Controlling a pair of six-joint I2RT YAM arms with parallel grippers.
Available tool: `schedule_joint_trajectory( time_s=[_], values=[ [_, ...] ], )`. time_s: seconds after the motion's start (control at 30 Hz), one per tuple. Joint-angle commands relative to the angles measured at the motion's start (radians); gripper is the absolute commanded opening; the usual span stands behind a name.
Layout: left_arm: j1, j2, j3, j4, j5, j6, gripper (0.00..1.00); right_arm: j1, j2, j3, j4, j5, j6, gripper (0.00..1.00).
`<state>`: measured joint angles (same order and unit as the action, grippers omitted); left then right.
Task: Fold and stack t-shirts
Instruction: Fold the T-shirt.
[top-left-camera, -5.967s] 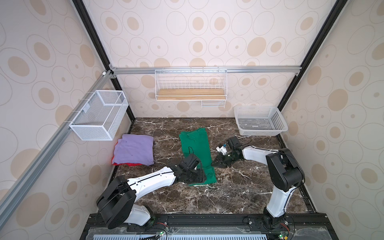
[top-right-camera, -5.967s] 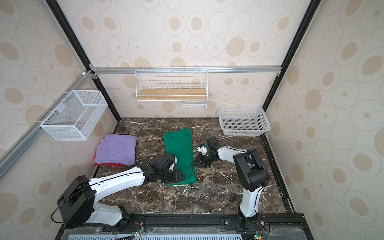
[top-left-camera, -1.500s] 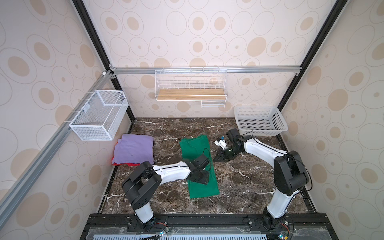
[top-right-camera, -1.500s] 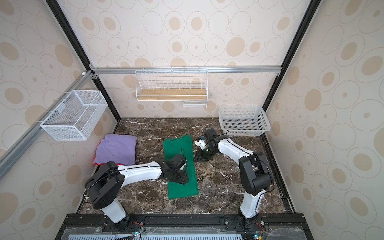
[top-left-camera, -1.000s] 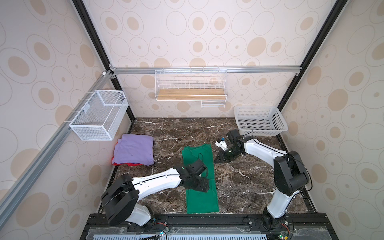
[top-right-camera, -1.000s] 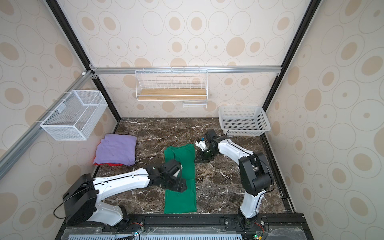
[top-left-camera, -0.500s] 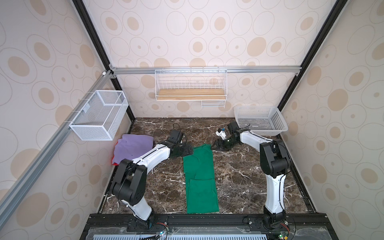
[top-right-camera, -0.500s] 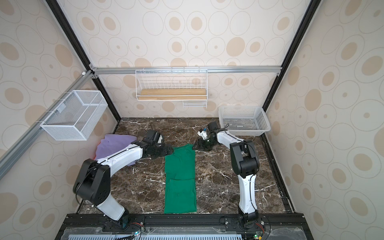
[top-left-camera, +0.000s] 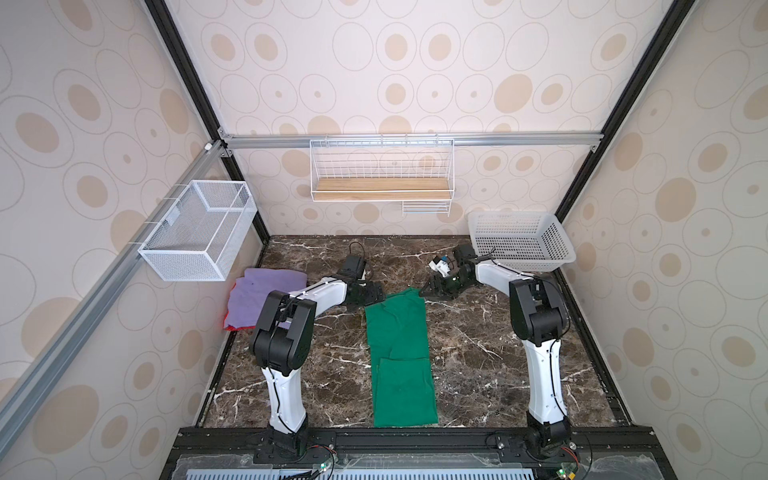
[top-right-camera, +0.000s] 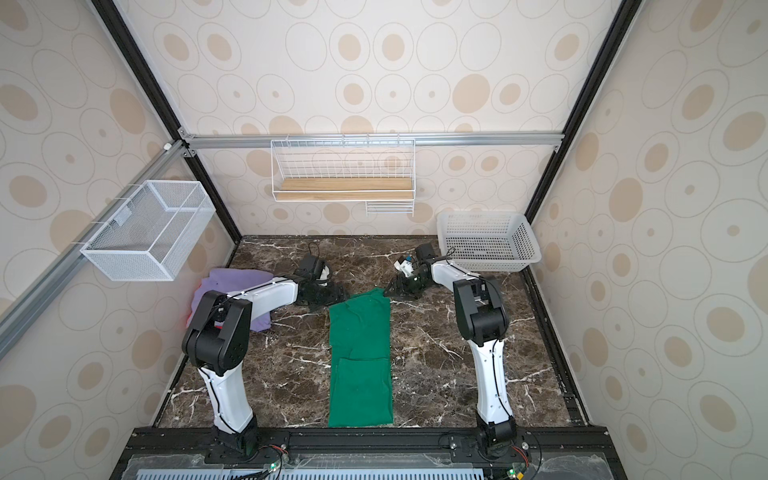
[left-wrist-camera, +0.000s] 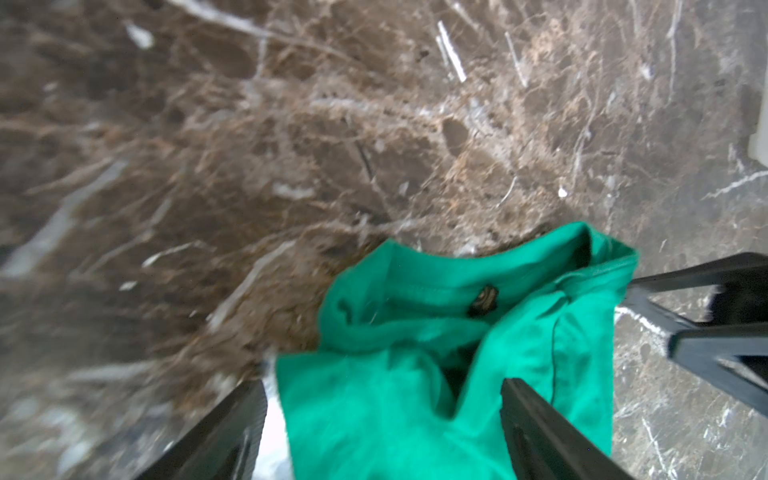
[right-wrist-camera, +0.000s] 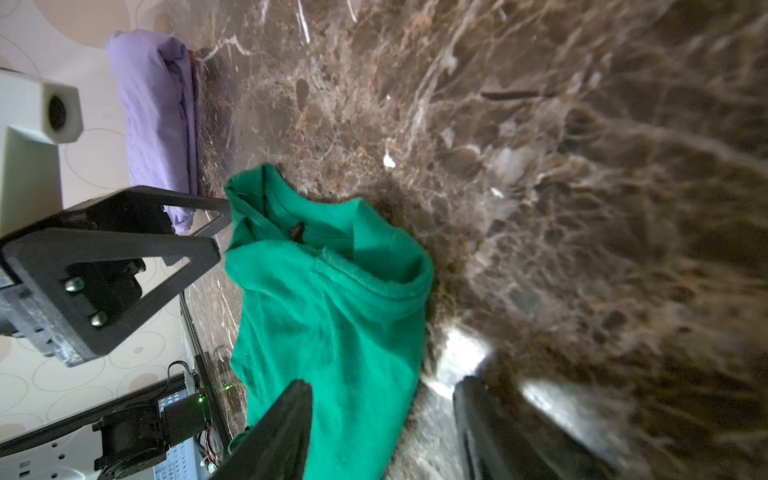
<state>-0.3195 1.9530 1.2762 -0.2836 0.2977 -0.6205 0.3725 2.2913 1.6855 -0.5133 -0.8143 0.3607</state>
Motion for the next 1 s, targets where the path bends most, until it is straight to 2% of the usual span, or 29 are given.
schedule_joint_trajectory(
  time_s=[0.0, 0.13, 0.17, 0.27, 0.3, 0.4, 0.43, 0.47, 0.5, 0.77, 0.97],
  values=[
    [0.009, 0.058, 0.046, 0.016, 0.047, 0.014, 0.9, -0.002, 0.042, 0.014, -0.025, -0.009, 0.001, 0.59],
    [0.009, 0.092, 0.046, 0.043, 0.077, 0.0, 0.87, -0.001, 0.062, 0.02, -0.023, -0.017, 0.003, 0.59],
    [0.008, 0.097, 0.04, 0.053, 0.086, -0.003, 0.84, 0.0, 0.071, 0.027, -0.019, -0.03, 0.007, 0.59],
    [0.009, 0.111, 0.037, 0.066, 0.102, -0.01, 0.64, 0.008, 0.1, 0.05, -0.01, -0.061, 0.02, 0.56],
    [0.01, 0.117, 0.04, 0.066, 0.109, -0.009, 0.56, 0.013, 0.112, 0.065, -0.017, -0.074, 0.017, 0.5],
    [0.01, 0.132, 0.052, 0.068, 0.146, -0.007, 0.22, 0.03, 0.143, 0.114, -0.057, -0.116, 0.001, 0.33],
    [0.011, 0.135, 0.055, 0.066, 0.152, -0.008, 0.14, 0.034, 0.147, 0.125, -0.065, -0.116, -0.003, 0.24],
    [0.011, 0.135, 0.057, 0.066, 0.152, -0.007, 0.07, 0.039, 0.148, 0.135, -0.075, -0.112, -0.007, 0.01],
    [0.01, 0.135, 0.058, 0.065, 0.149, -0.006, 0.02, 0.042, 0.145, 0.143, -0.088, -0.101, -0.008, 0.0],
    [0.028, 0.076, 0.018, 0.127, 0.163, -0.027, 0.0, 0.064, 0.037, 0.183, -0.237, -0.011, -0.07, 0.0],
    [0.027, -0.07, -0.077, 0.197, 0.176, -0.061, 0.0, 0.105, -0.175, 0.0, -0.221, 0.071, -0.078, 0.0]
  ],
)
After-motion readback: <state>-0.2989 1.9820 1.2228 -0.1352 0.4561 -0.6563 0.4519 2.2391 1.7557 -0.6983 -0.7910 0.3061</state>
